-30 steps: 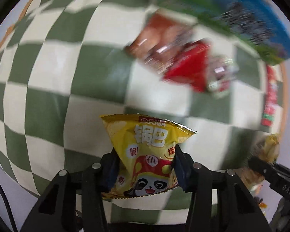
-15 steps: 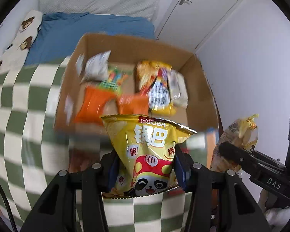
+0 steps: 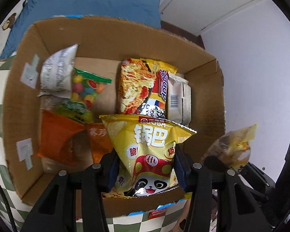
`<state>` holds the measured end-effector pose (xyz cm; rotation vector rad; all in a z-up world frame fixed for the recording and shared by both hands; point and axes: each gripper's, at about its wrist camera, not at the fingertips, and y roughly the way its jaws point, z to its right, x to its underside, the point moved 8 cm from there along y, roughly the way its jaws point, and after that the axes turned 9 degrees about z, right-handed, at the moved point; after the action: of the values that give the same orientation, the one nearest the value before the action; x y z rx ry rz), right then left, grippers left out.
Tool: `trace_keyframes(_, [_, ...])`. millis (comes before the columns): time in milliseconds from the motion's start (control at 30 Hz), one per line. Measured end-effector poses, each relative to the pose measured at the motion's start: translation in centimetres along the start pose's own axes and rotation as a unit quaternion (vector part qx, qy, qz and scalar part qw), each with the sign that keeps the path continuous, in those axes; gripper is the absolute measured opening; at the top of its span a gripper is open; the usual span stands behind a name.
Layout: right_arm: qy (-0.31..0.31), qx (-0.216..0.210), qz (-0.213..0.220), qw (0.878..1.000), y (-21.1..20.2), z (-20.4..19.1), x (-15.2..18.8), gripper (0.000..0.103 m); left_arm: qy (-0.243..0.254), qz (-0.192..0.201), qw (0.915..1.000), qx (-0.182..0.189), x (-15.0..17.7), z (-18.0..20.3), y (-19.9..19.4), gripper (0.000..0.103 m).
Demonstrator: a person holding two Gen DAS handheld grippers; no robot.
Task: Organize snacks
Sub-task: 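Carry both yellow bags into the box and open both tools, then lift both tools out of the box back toward the blanket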
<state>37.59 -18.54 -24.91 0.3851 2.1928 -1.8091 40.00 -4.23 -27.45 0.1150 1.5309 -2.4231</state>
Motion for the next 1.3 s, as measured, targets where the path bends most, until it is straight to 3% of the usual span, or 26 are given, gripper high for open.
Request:
trace_keyframes(133, [0.009, -0.008, -0.026, 1.0, 2.1, 0.5, 0.5, 0.045, 0.001, -0.023, 0.9997, 0.002, 0.5, 0.4, 1.4, 0.049])
trace_keyframes(200, [0.016, -0.019, -0.053, 0.998, 3.3, 0.7, 1.0, 0.047, 0.006, -0.031, 0.9995, 0.003, 0.7, 0.5, 2.0, 0.057])
trace_keyframes(267, [0.006, -0.011, -0.068, 0.998, 4.0, 1.0, 1.6, 0.063, 0.021, -0.032, 0.9991, -0.014, 0.8, 0.4, 2.5, 0.093])
trace_keyframes(300, [0.006, -0.01, -0.072, 0.997, 4.1, 1.1, 1.7, 0.08, 0.025, -0.026, 0.9991, -0.02, 0.8, 0.3, 2.6, 0.094])
trace_keyframes(333, [0.007, -0.011, -0.075, 0.997, 4.1, 1.2, 1.9, 0.089, 0.03, -0.022, 0.9991, -0.023, 0.7, 0.3, 2.8, 0.094])
trace_keyframes(567, [-0.001, -0.002, -0.071, 0.997, 3.7, 1.2, 2.3, 0.09, 0.031, -0.01, 0.9988, -0.035, 1.2, 0.1, 1.9, 0.094])
trace_keyframes(800, [-0.006, 0.019, -0.032, 0.999, 1.9, 1.3, 2.4, 0.09, 0.051, 0.062, 0.9933, -0.084, 1.8, -1.3, -2.8, 0.094])
trace_keyframes(1000, [-0.019, 0.032, 0.018, 0.999, -1.0, 0.7, 3.0, 0.09, 0.069, 0.136, 0.9803, -0.126, 2.7, -2.2, -7.4, 0.094])
trace_keyframes(1133, [-0.033, 0.038, 0.055, 0.997, -3.5, -0.1, 3.5, 0.09, 0.09, 0.188, 0.9658, -0.155, 3.8, -2.3, -10.4, 0.094])
trace_keyframes(1300, [-0.04, 0.042, 0.097, 0.994, -6.9, -1.2, 4.6, 0.09, 0.1, 0.226, 0.9551, -0.163, 5.8, -2.1, -13.6, 0.094])
